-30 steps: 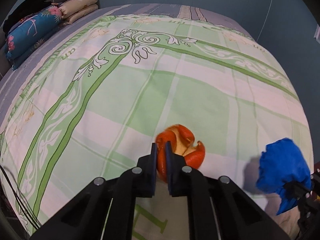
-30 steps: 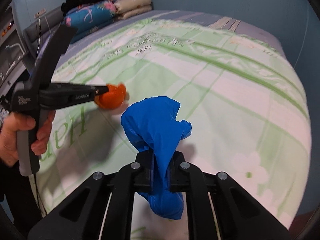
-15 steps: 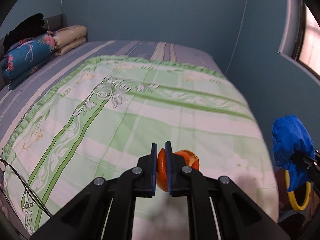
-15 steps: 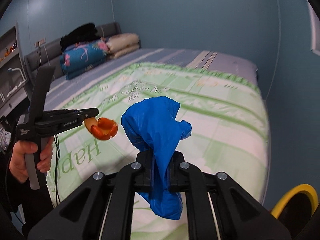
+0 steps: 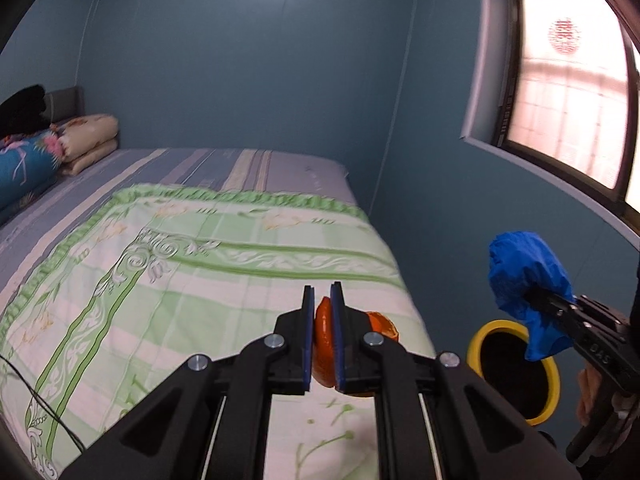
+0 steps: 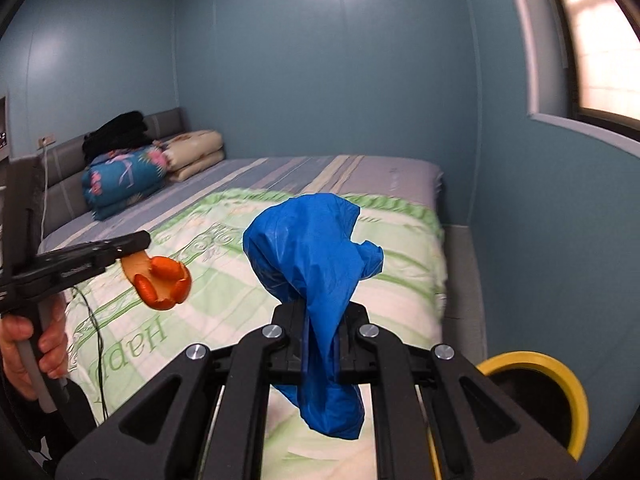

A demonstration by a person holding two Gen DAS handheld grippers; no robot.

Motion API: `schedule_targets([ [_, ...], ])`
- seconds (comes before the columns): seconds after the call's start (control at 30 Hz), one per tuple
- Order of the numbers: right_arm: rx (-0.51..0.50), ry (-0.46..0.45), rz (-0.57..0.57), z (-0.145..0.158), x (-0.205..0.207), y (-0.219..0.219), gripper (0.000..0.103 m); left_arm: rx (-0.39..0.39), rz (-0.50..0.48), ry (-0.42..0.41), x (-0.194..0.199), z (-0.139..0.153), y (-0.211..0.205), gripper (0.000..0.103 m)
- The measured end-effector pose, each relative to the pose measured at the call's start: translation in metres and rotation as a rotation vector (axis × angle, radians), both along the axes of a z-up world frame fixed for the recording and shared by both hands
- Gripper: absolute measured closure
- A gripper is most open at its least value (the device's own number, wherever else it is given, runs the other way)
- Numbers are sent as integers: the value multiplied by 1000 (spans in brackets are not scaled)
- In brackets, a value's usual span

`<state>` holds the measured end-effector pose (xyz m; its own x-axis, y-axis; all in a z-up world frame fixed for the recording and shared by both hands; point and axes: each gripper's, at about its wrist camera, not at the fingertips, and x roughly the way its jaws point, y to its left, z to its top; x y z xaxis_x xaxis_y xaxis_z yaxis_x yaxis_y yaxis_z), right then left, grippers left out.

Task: Collect trash
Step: 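Carry the orange peel and blue bag over the bin with both tools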

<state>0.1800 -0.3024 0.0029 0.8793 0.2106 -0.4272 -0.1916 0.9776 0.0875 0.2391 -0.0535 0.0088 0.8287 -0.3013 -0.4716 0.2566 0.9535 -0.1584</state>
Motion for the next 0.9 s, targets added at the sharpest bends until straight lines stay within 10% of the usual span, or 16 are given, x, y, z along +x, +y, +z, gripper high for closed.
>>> schedule_targets([
  [0.47, 40, -50, -220, 2, -56, -92, 96, 41, -230, -113, -45, 31, -115, 95],
  [0.9, 65, 33, -403, -48, -70, -172, 96, 90, -372, -40, -29, -6, -220, 95],
])
